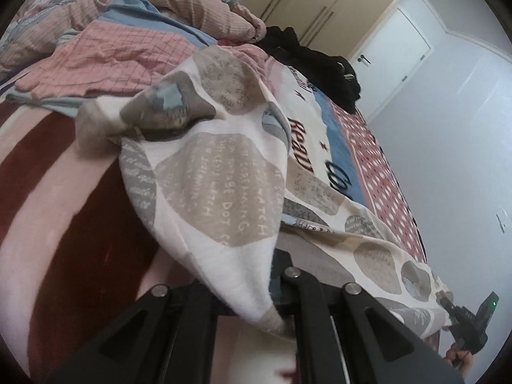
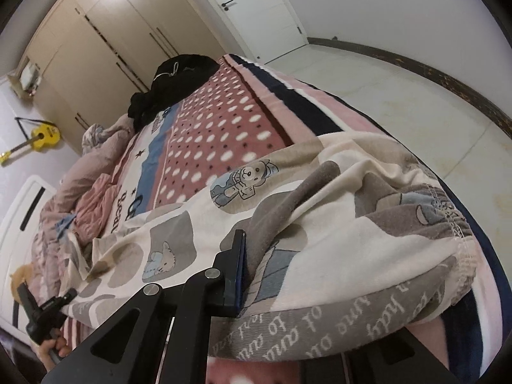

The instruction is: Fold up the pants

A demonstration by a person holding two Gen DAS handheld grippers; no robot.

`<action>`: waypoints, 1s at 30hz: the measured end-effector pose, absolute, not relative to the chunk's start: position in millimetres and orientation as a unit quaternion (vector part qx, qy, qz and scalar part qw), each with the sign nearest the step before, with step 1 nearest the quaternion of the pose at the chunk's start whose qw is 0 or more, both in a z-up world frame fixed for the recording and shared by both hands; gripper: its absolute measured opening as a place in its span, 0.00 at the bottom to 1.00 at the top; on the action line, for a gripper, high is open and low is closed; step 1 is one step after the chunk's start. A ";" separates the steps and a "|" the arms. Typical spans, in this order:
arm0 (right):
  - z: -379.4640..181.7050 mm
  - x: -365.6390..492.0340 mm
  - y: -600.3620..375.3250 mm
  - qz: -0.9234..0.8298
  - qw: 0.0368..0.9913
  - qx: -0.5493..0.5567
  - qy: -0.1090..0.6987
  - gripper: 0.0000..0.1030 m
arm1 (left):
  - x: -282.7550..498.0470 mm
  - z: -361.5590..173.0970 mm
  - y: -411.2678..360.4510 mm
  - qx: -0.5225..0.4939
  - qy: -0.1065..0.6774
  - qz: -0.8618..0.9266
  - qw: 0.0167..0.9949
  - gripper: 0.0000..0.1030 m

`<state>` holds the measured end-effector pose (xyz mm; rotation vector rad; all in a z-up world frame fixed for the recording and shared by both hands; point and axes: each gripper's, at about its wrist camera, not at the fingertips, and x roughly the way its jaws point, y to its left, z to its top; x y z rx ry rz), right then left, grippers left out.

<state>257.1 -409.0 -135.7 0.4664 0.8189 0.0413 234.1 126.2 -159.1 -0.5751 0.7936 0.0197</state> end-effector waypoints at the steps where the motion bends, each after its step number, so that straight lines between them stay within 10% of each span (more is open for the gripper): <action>1: -134.6 251.1 -411.3 0.017 0.893 0.220 0.392 0.05 | 226.4 -158.3 122.5 -0.273 0.383 0.006 0.882 0.04; 8: -125.3 221.4 -444.9 -0.031 0.901 0.210 0.379 0.05 | 197.7 -155.7 90.5 -0.249 0.408 -0.047 0.877 0.10; 13: -120.6 211.6 -468.8 -0.070 0.904 0.209 0.368 0.05 | 184.3 -149.6 96.4 -0.233 0.396 -0.037 0.888 0.65; 30: -112.6 209.6 -509.8 -0.161 0.909 0.190 0.334 0.05 | 221.7 -195.1 144.9 -0.383 0.406 -0.054 0.828 0.87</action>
